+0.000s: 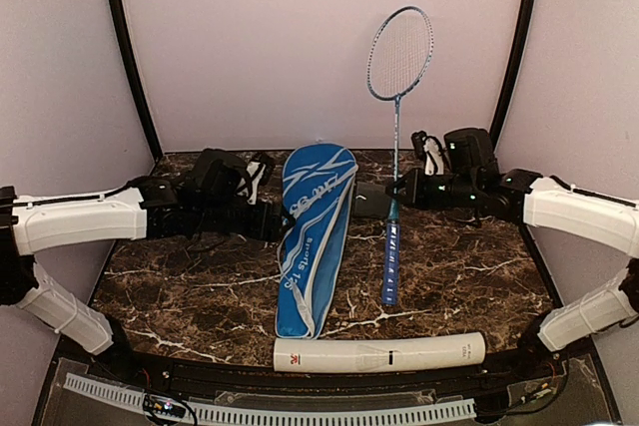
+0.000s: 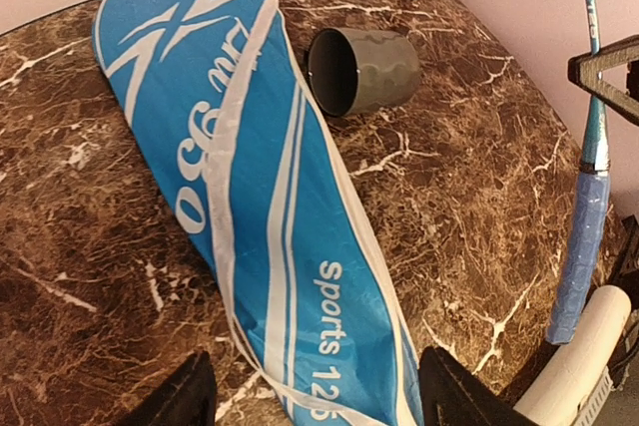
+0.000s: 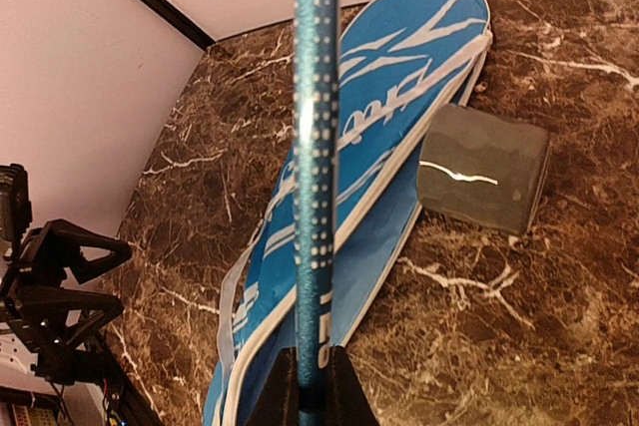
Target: Pack up the badminton gear
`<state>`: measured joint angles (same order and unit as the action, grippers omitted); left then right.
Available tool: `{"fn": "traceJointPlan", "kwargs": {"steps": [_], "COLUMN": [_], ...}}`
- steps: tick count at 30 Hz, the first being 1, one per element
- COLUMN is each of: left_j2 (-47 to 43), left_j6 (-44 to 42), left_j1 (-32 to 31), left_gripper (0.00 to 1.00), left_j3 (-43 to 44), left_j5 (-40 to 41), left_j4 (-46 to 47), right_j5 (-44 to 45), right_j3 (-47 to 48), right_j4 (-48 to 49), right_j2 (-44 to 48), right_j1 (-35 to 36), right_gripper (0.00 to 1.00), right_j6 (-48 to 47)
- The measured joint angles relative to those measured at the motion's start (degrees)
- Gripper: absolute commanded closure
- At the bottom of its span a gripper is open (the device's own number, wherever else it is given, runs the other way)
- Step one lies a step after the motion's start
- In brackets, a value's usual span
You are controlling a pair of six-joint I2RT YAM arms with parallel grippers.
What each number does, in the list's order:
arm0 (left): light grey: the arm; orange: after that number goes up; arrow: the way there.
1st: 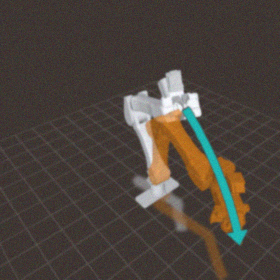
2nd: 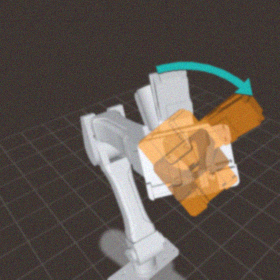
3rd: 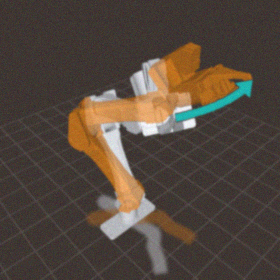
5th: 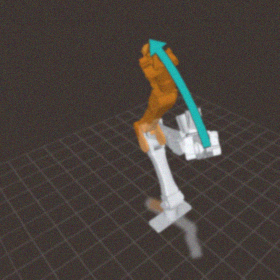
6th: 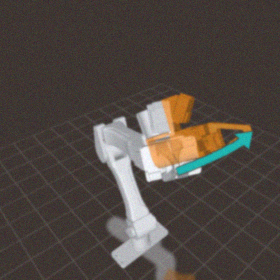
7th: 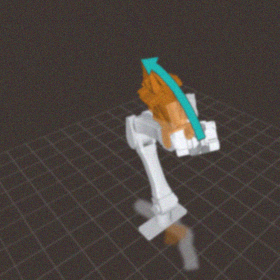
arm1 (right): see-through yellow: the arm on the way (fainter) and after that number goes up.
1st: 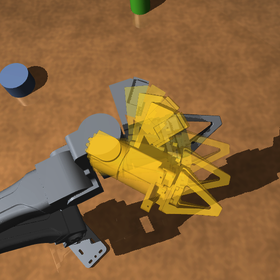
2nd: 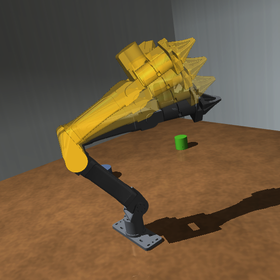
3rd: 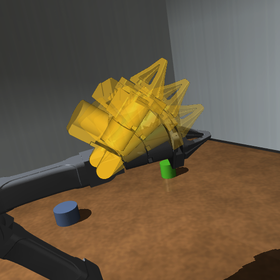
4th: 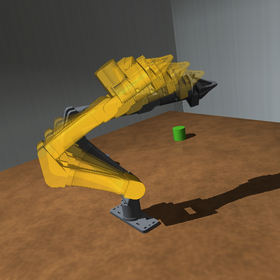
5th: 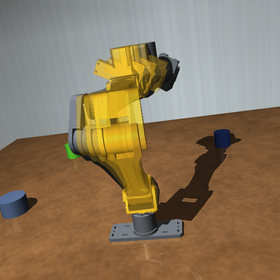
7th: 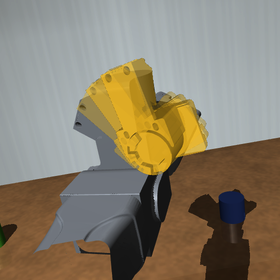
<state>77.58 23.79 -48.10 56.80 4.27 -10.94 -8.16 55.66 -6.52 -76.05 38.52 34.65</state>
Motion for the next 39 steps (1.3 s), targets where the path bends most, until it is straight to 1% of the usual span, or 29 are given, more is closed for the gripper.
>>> {"fn": "traceJointPlan", "kwargs": {"steps": [4,10,16,21,24,31,36,39], "left_j2": [6.34,15.96,23.96,30.05,31.52,31.58,31.93,33.88], "left_j6": [-0.63,-0.92,-1.33,-1.75,-2.16,-3.74,-4.72,-5.22], "left_j1": [-3.54,-7.76,-10.43,-11.32,-11.72,-11.98,-11.98,-12.04], "left_gripper": [0.29,0.29,0.29,0.29,0.28,0.23,0.16,0.16], "left_j3": [3.3,8.26,13.51,19.26,20.7,21.4,23.04,25.27], "left_j5": [0.59,0.74,0.81,3.21,6.49,14.73,17.18,18.27], "left_j4": [0.15,0.55,0.46,-1.57,-3.19,-6.38,-8.41,-9.7], "right_j5": [-3.19,-7.82,-11.85,-13.07,-13.33,-13.68,-14.25,-14.4], "right_j3": [-2.69,-8.74,-18.25,-22.45,-22.77,-22.77,-22.77,-22.77], "right_j4": [-4.26,-7.15,-6.1,-4.81,-4.39,-3.37,-2.27,-2.23], "right_j2": [5.18,11.8,17.88,20.33,20.74,21.55,21.09,20.9], "right_j1": [-2.12,-2.43,-2.43,-2.4,-2.23,-2.19,-2.16,-2.16], "right_gripper": [1.0,1.0,1.0,1.0,1.0,1.0,1.0,1.0], "right_j6": [0.2,1.6,6.71,10.08,10.82,10.86,10.86,10.88]}}
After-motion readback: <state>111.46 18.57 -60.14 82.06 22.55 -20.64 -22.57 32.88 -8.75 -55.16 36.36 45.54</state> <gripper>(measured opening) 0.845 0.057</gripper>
